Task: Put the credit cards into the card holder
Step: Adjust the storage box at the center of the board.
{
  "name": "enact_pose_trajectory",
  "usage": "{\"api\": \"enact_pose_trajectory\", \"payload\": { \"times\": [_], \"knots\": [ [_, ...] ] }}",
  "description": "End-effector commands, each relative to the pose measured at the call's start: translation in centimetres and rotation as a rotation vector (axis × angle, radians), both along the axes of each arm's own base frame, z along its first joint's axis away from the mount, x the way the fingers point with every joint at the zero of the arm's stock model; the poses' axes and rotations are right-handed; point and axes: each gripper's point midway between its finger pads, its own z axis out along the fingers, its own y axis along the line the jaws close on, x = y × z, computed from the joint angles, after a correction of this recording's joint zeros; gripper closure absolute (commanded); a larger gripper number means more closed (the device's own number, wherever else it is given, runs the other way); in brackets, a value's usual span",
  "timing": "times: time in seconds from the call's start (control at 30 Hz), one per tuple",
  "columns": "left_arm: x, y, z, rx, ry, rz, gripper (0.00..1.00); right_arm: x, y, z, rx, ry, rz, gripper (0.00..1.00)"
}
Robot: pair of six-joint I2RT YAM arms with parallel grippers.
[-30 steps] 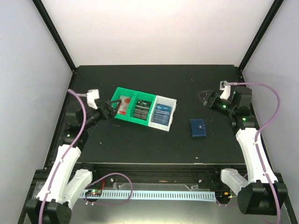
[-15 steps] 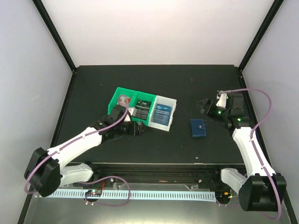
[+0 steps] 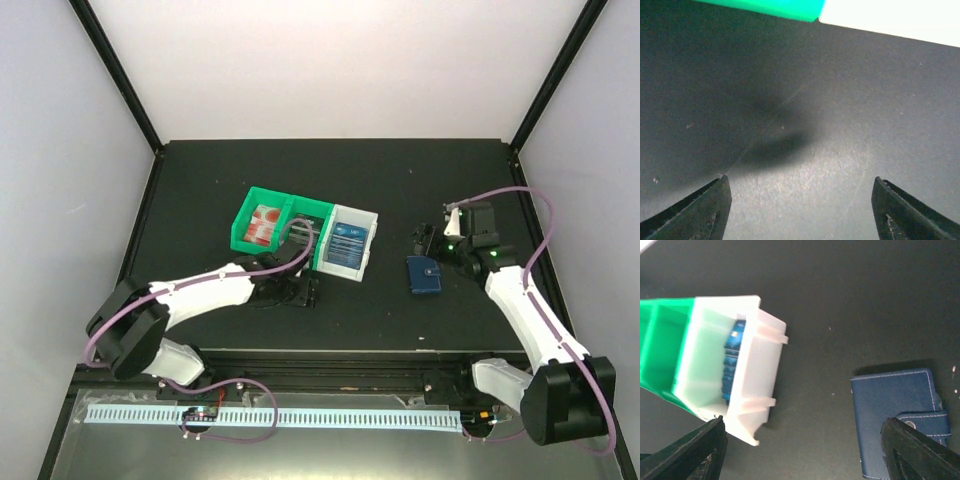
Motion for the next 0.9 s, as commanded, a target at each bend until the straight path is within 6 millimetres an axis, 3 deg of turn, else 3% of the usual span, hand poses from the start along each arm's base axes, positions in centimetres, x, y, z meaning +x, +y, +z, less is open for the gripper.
{"api": "enact_pose_trajectory", "payload": {
  "times": [0.0,0.23,0.57,0.87],
  "knots": [
    [1.4,-0.5,-0.1,0.055,-0.024,0.009,0.26,-0.2,-0.2,-1.9,-0.145,0.053,-0.005,0.15],
    [5.2,-0.5,0.1,0.177,-0.115,0.066,0.33,-1.1,-1.0,-5.0,-0.309,0.137,-0.007,0.15],
    [9.5,-1.7,0.7,0.173,-0.209,0.092,0.35,-2.3,-1.9,-9.9,-0.392,0.255,0.004,0.07],
    [13.9,-2.1,1.8,0.15,-0.281,0.096,0.35,-0.4,-2.6,-11.7,-0.463,0.289,-0.031,0.05]
  ]
}}
